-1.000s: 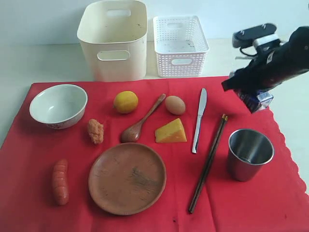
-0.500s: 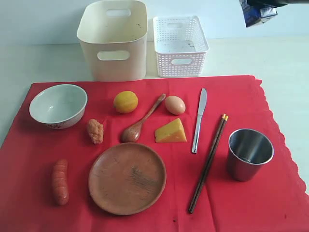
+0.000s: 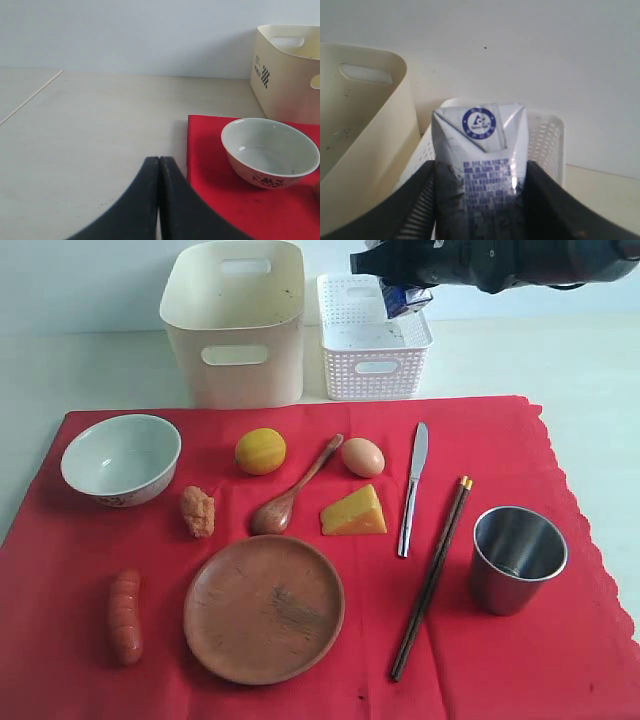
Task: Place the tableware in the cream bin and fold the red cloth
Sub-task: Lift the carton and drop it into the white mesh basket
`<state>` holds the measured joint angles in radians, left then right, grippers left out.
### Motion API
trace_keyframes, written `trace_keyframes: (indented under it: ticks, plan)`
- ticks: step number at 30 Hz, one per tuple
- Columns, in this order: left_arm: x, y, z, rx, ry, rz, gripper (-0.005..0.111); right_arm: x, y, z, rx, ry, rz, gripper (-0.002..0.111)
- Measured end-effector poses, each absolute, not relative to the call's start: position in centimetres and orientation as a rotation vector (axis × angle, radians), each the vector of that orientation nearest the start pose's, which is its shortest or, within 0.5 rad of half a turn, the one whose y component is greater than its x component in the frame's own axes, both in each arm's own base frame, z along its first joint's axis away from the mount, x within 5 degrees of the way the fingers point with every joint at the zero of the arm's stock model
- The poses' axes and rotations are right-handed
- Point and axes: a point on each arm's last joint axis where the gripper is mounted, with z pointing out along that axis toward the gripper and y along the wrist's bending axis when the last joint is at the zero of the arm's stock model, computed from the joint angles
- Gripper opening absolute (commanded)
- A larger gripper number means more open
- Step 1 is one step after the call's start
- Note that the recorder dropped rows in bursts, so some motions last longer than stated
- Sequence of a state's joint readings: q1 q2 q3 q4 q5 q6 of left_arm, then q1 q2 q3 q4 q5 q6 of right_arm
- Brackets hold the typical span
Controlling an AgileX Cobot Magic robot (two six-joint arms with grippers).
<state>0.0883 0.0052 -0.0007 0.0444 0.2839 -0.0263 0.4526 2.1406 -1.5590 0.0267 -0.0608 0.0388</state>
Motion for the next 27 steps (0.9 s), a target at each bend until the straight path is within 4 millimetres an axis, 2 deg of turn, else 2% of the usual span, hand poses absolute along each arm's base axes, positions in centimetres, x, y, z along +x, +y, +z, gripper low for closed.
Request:
trace_keyframes:
  ticks: [6, 9, 19, 24, 27]
  plan:
    - [5.5, 0.6, 18.7, -0.073, 1.771, 0.087, 0.001, 45.9, 23.9, 17.4, -0.407, 1.989, 0.349, 0.000]
    - [5.5, 0.6, 18.7, -0.073, 1.771, 0.087, 0.001, 46.1, 24.2, 16.6, -0.413, 1.996, 0.350, 0.002]
    - [5.5, 0.6, 18.7, -0.073, 1.771, 0.087, 0.001, 46.0, 24.6, 16.1, -0.424, 2.009, 0.352, 0.039]
    - [5.5, 0.6, 18.7, -0.073, 1.771, 0.087, 0.001, 46.0, 24.6, 15.9, -0.438, 2.011, 0.343, 0.052]
    - [5.5, 0.6, 18.7, -0.073, 1.771, 0.087, 0.001, 46.0, 24.6, 15.9, -0.443, 2.012, 0.340, 0.066]
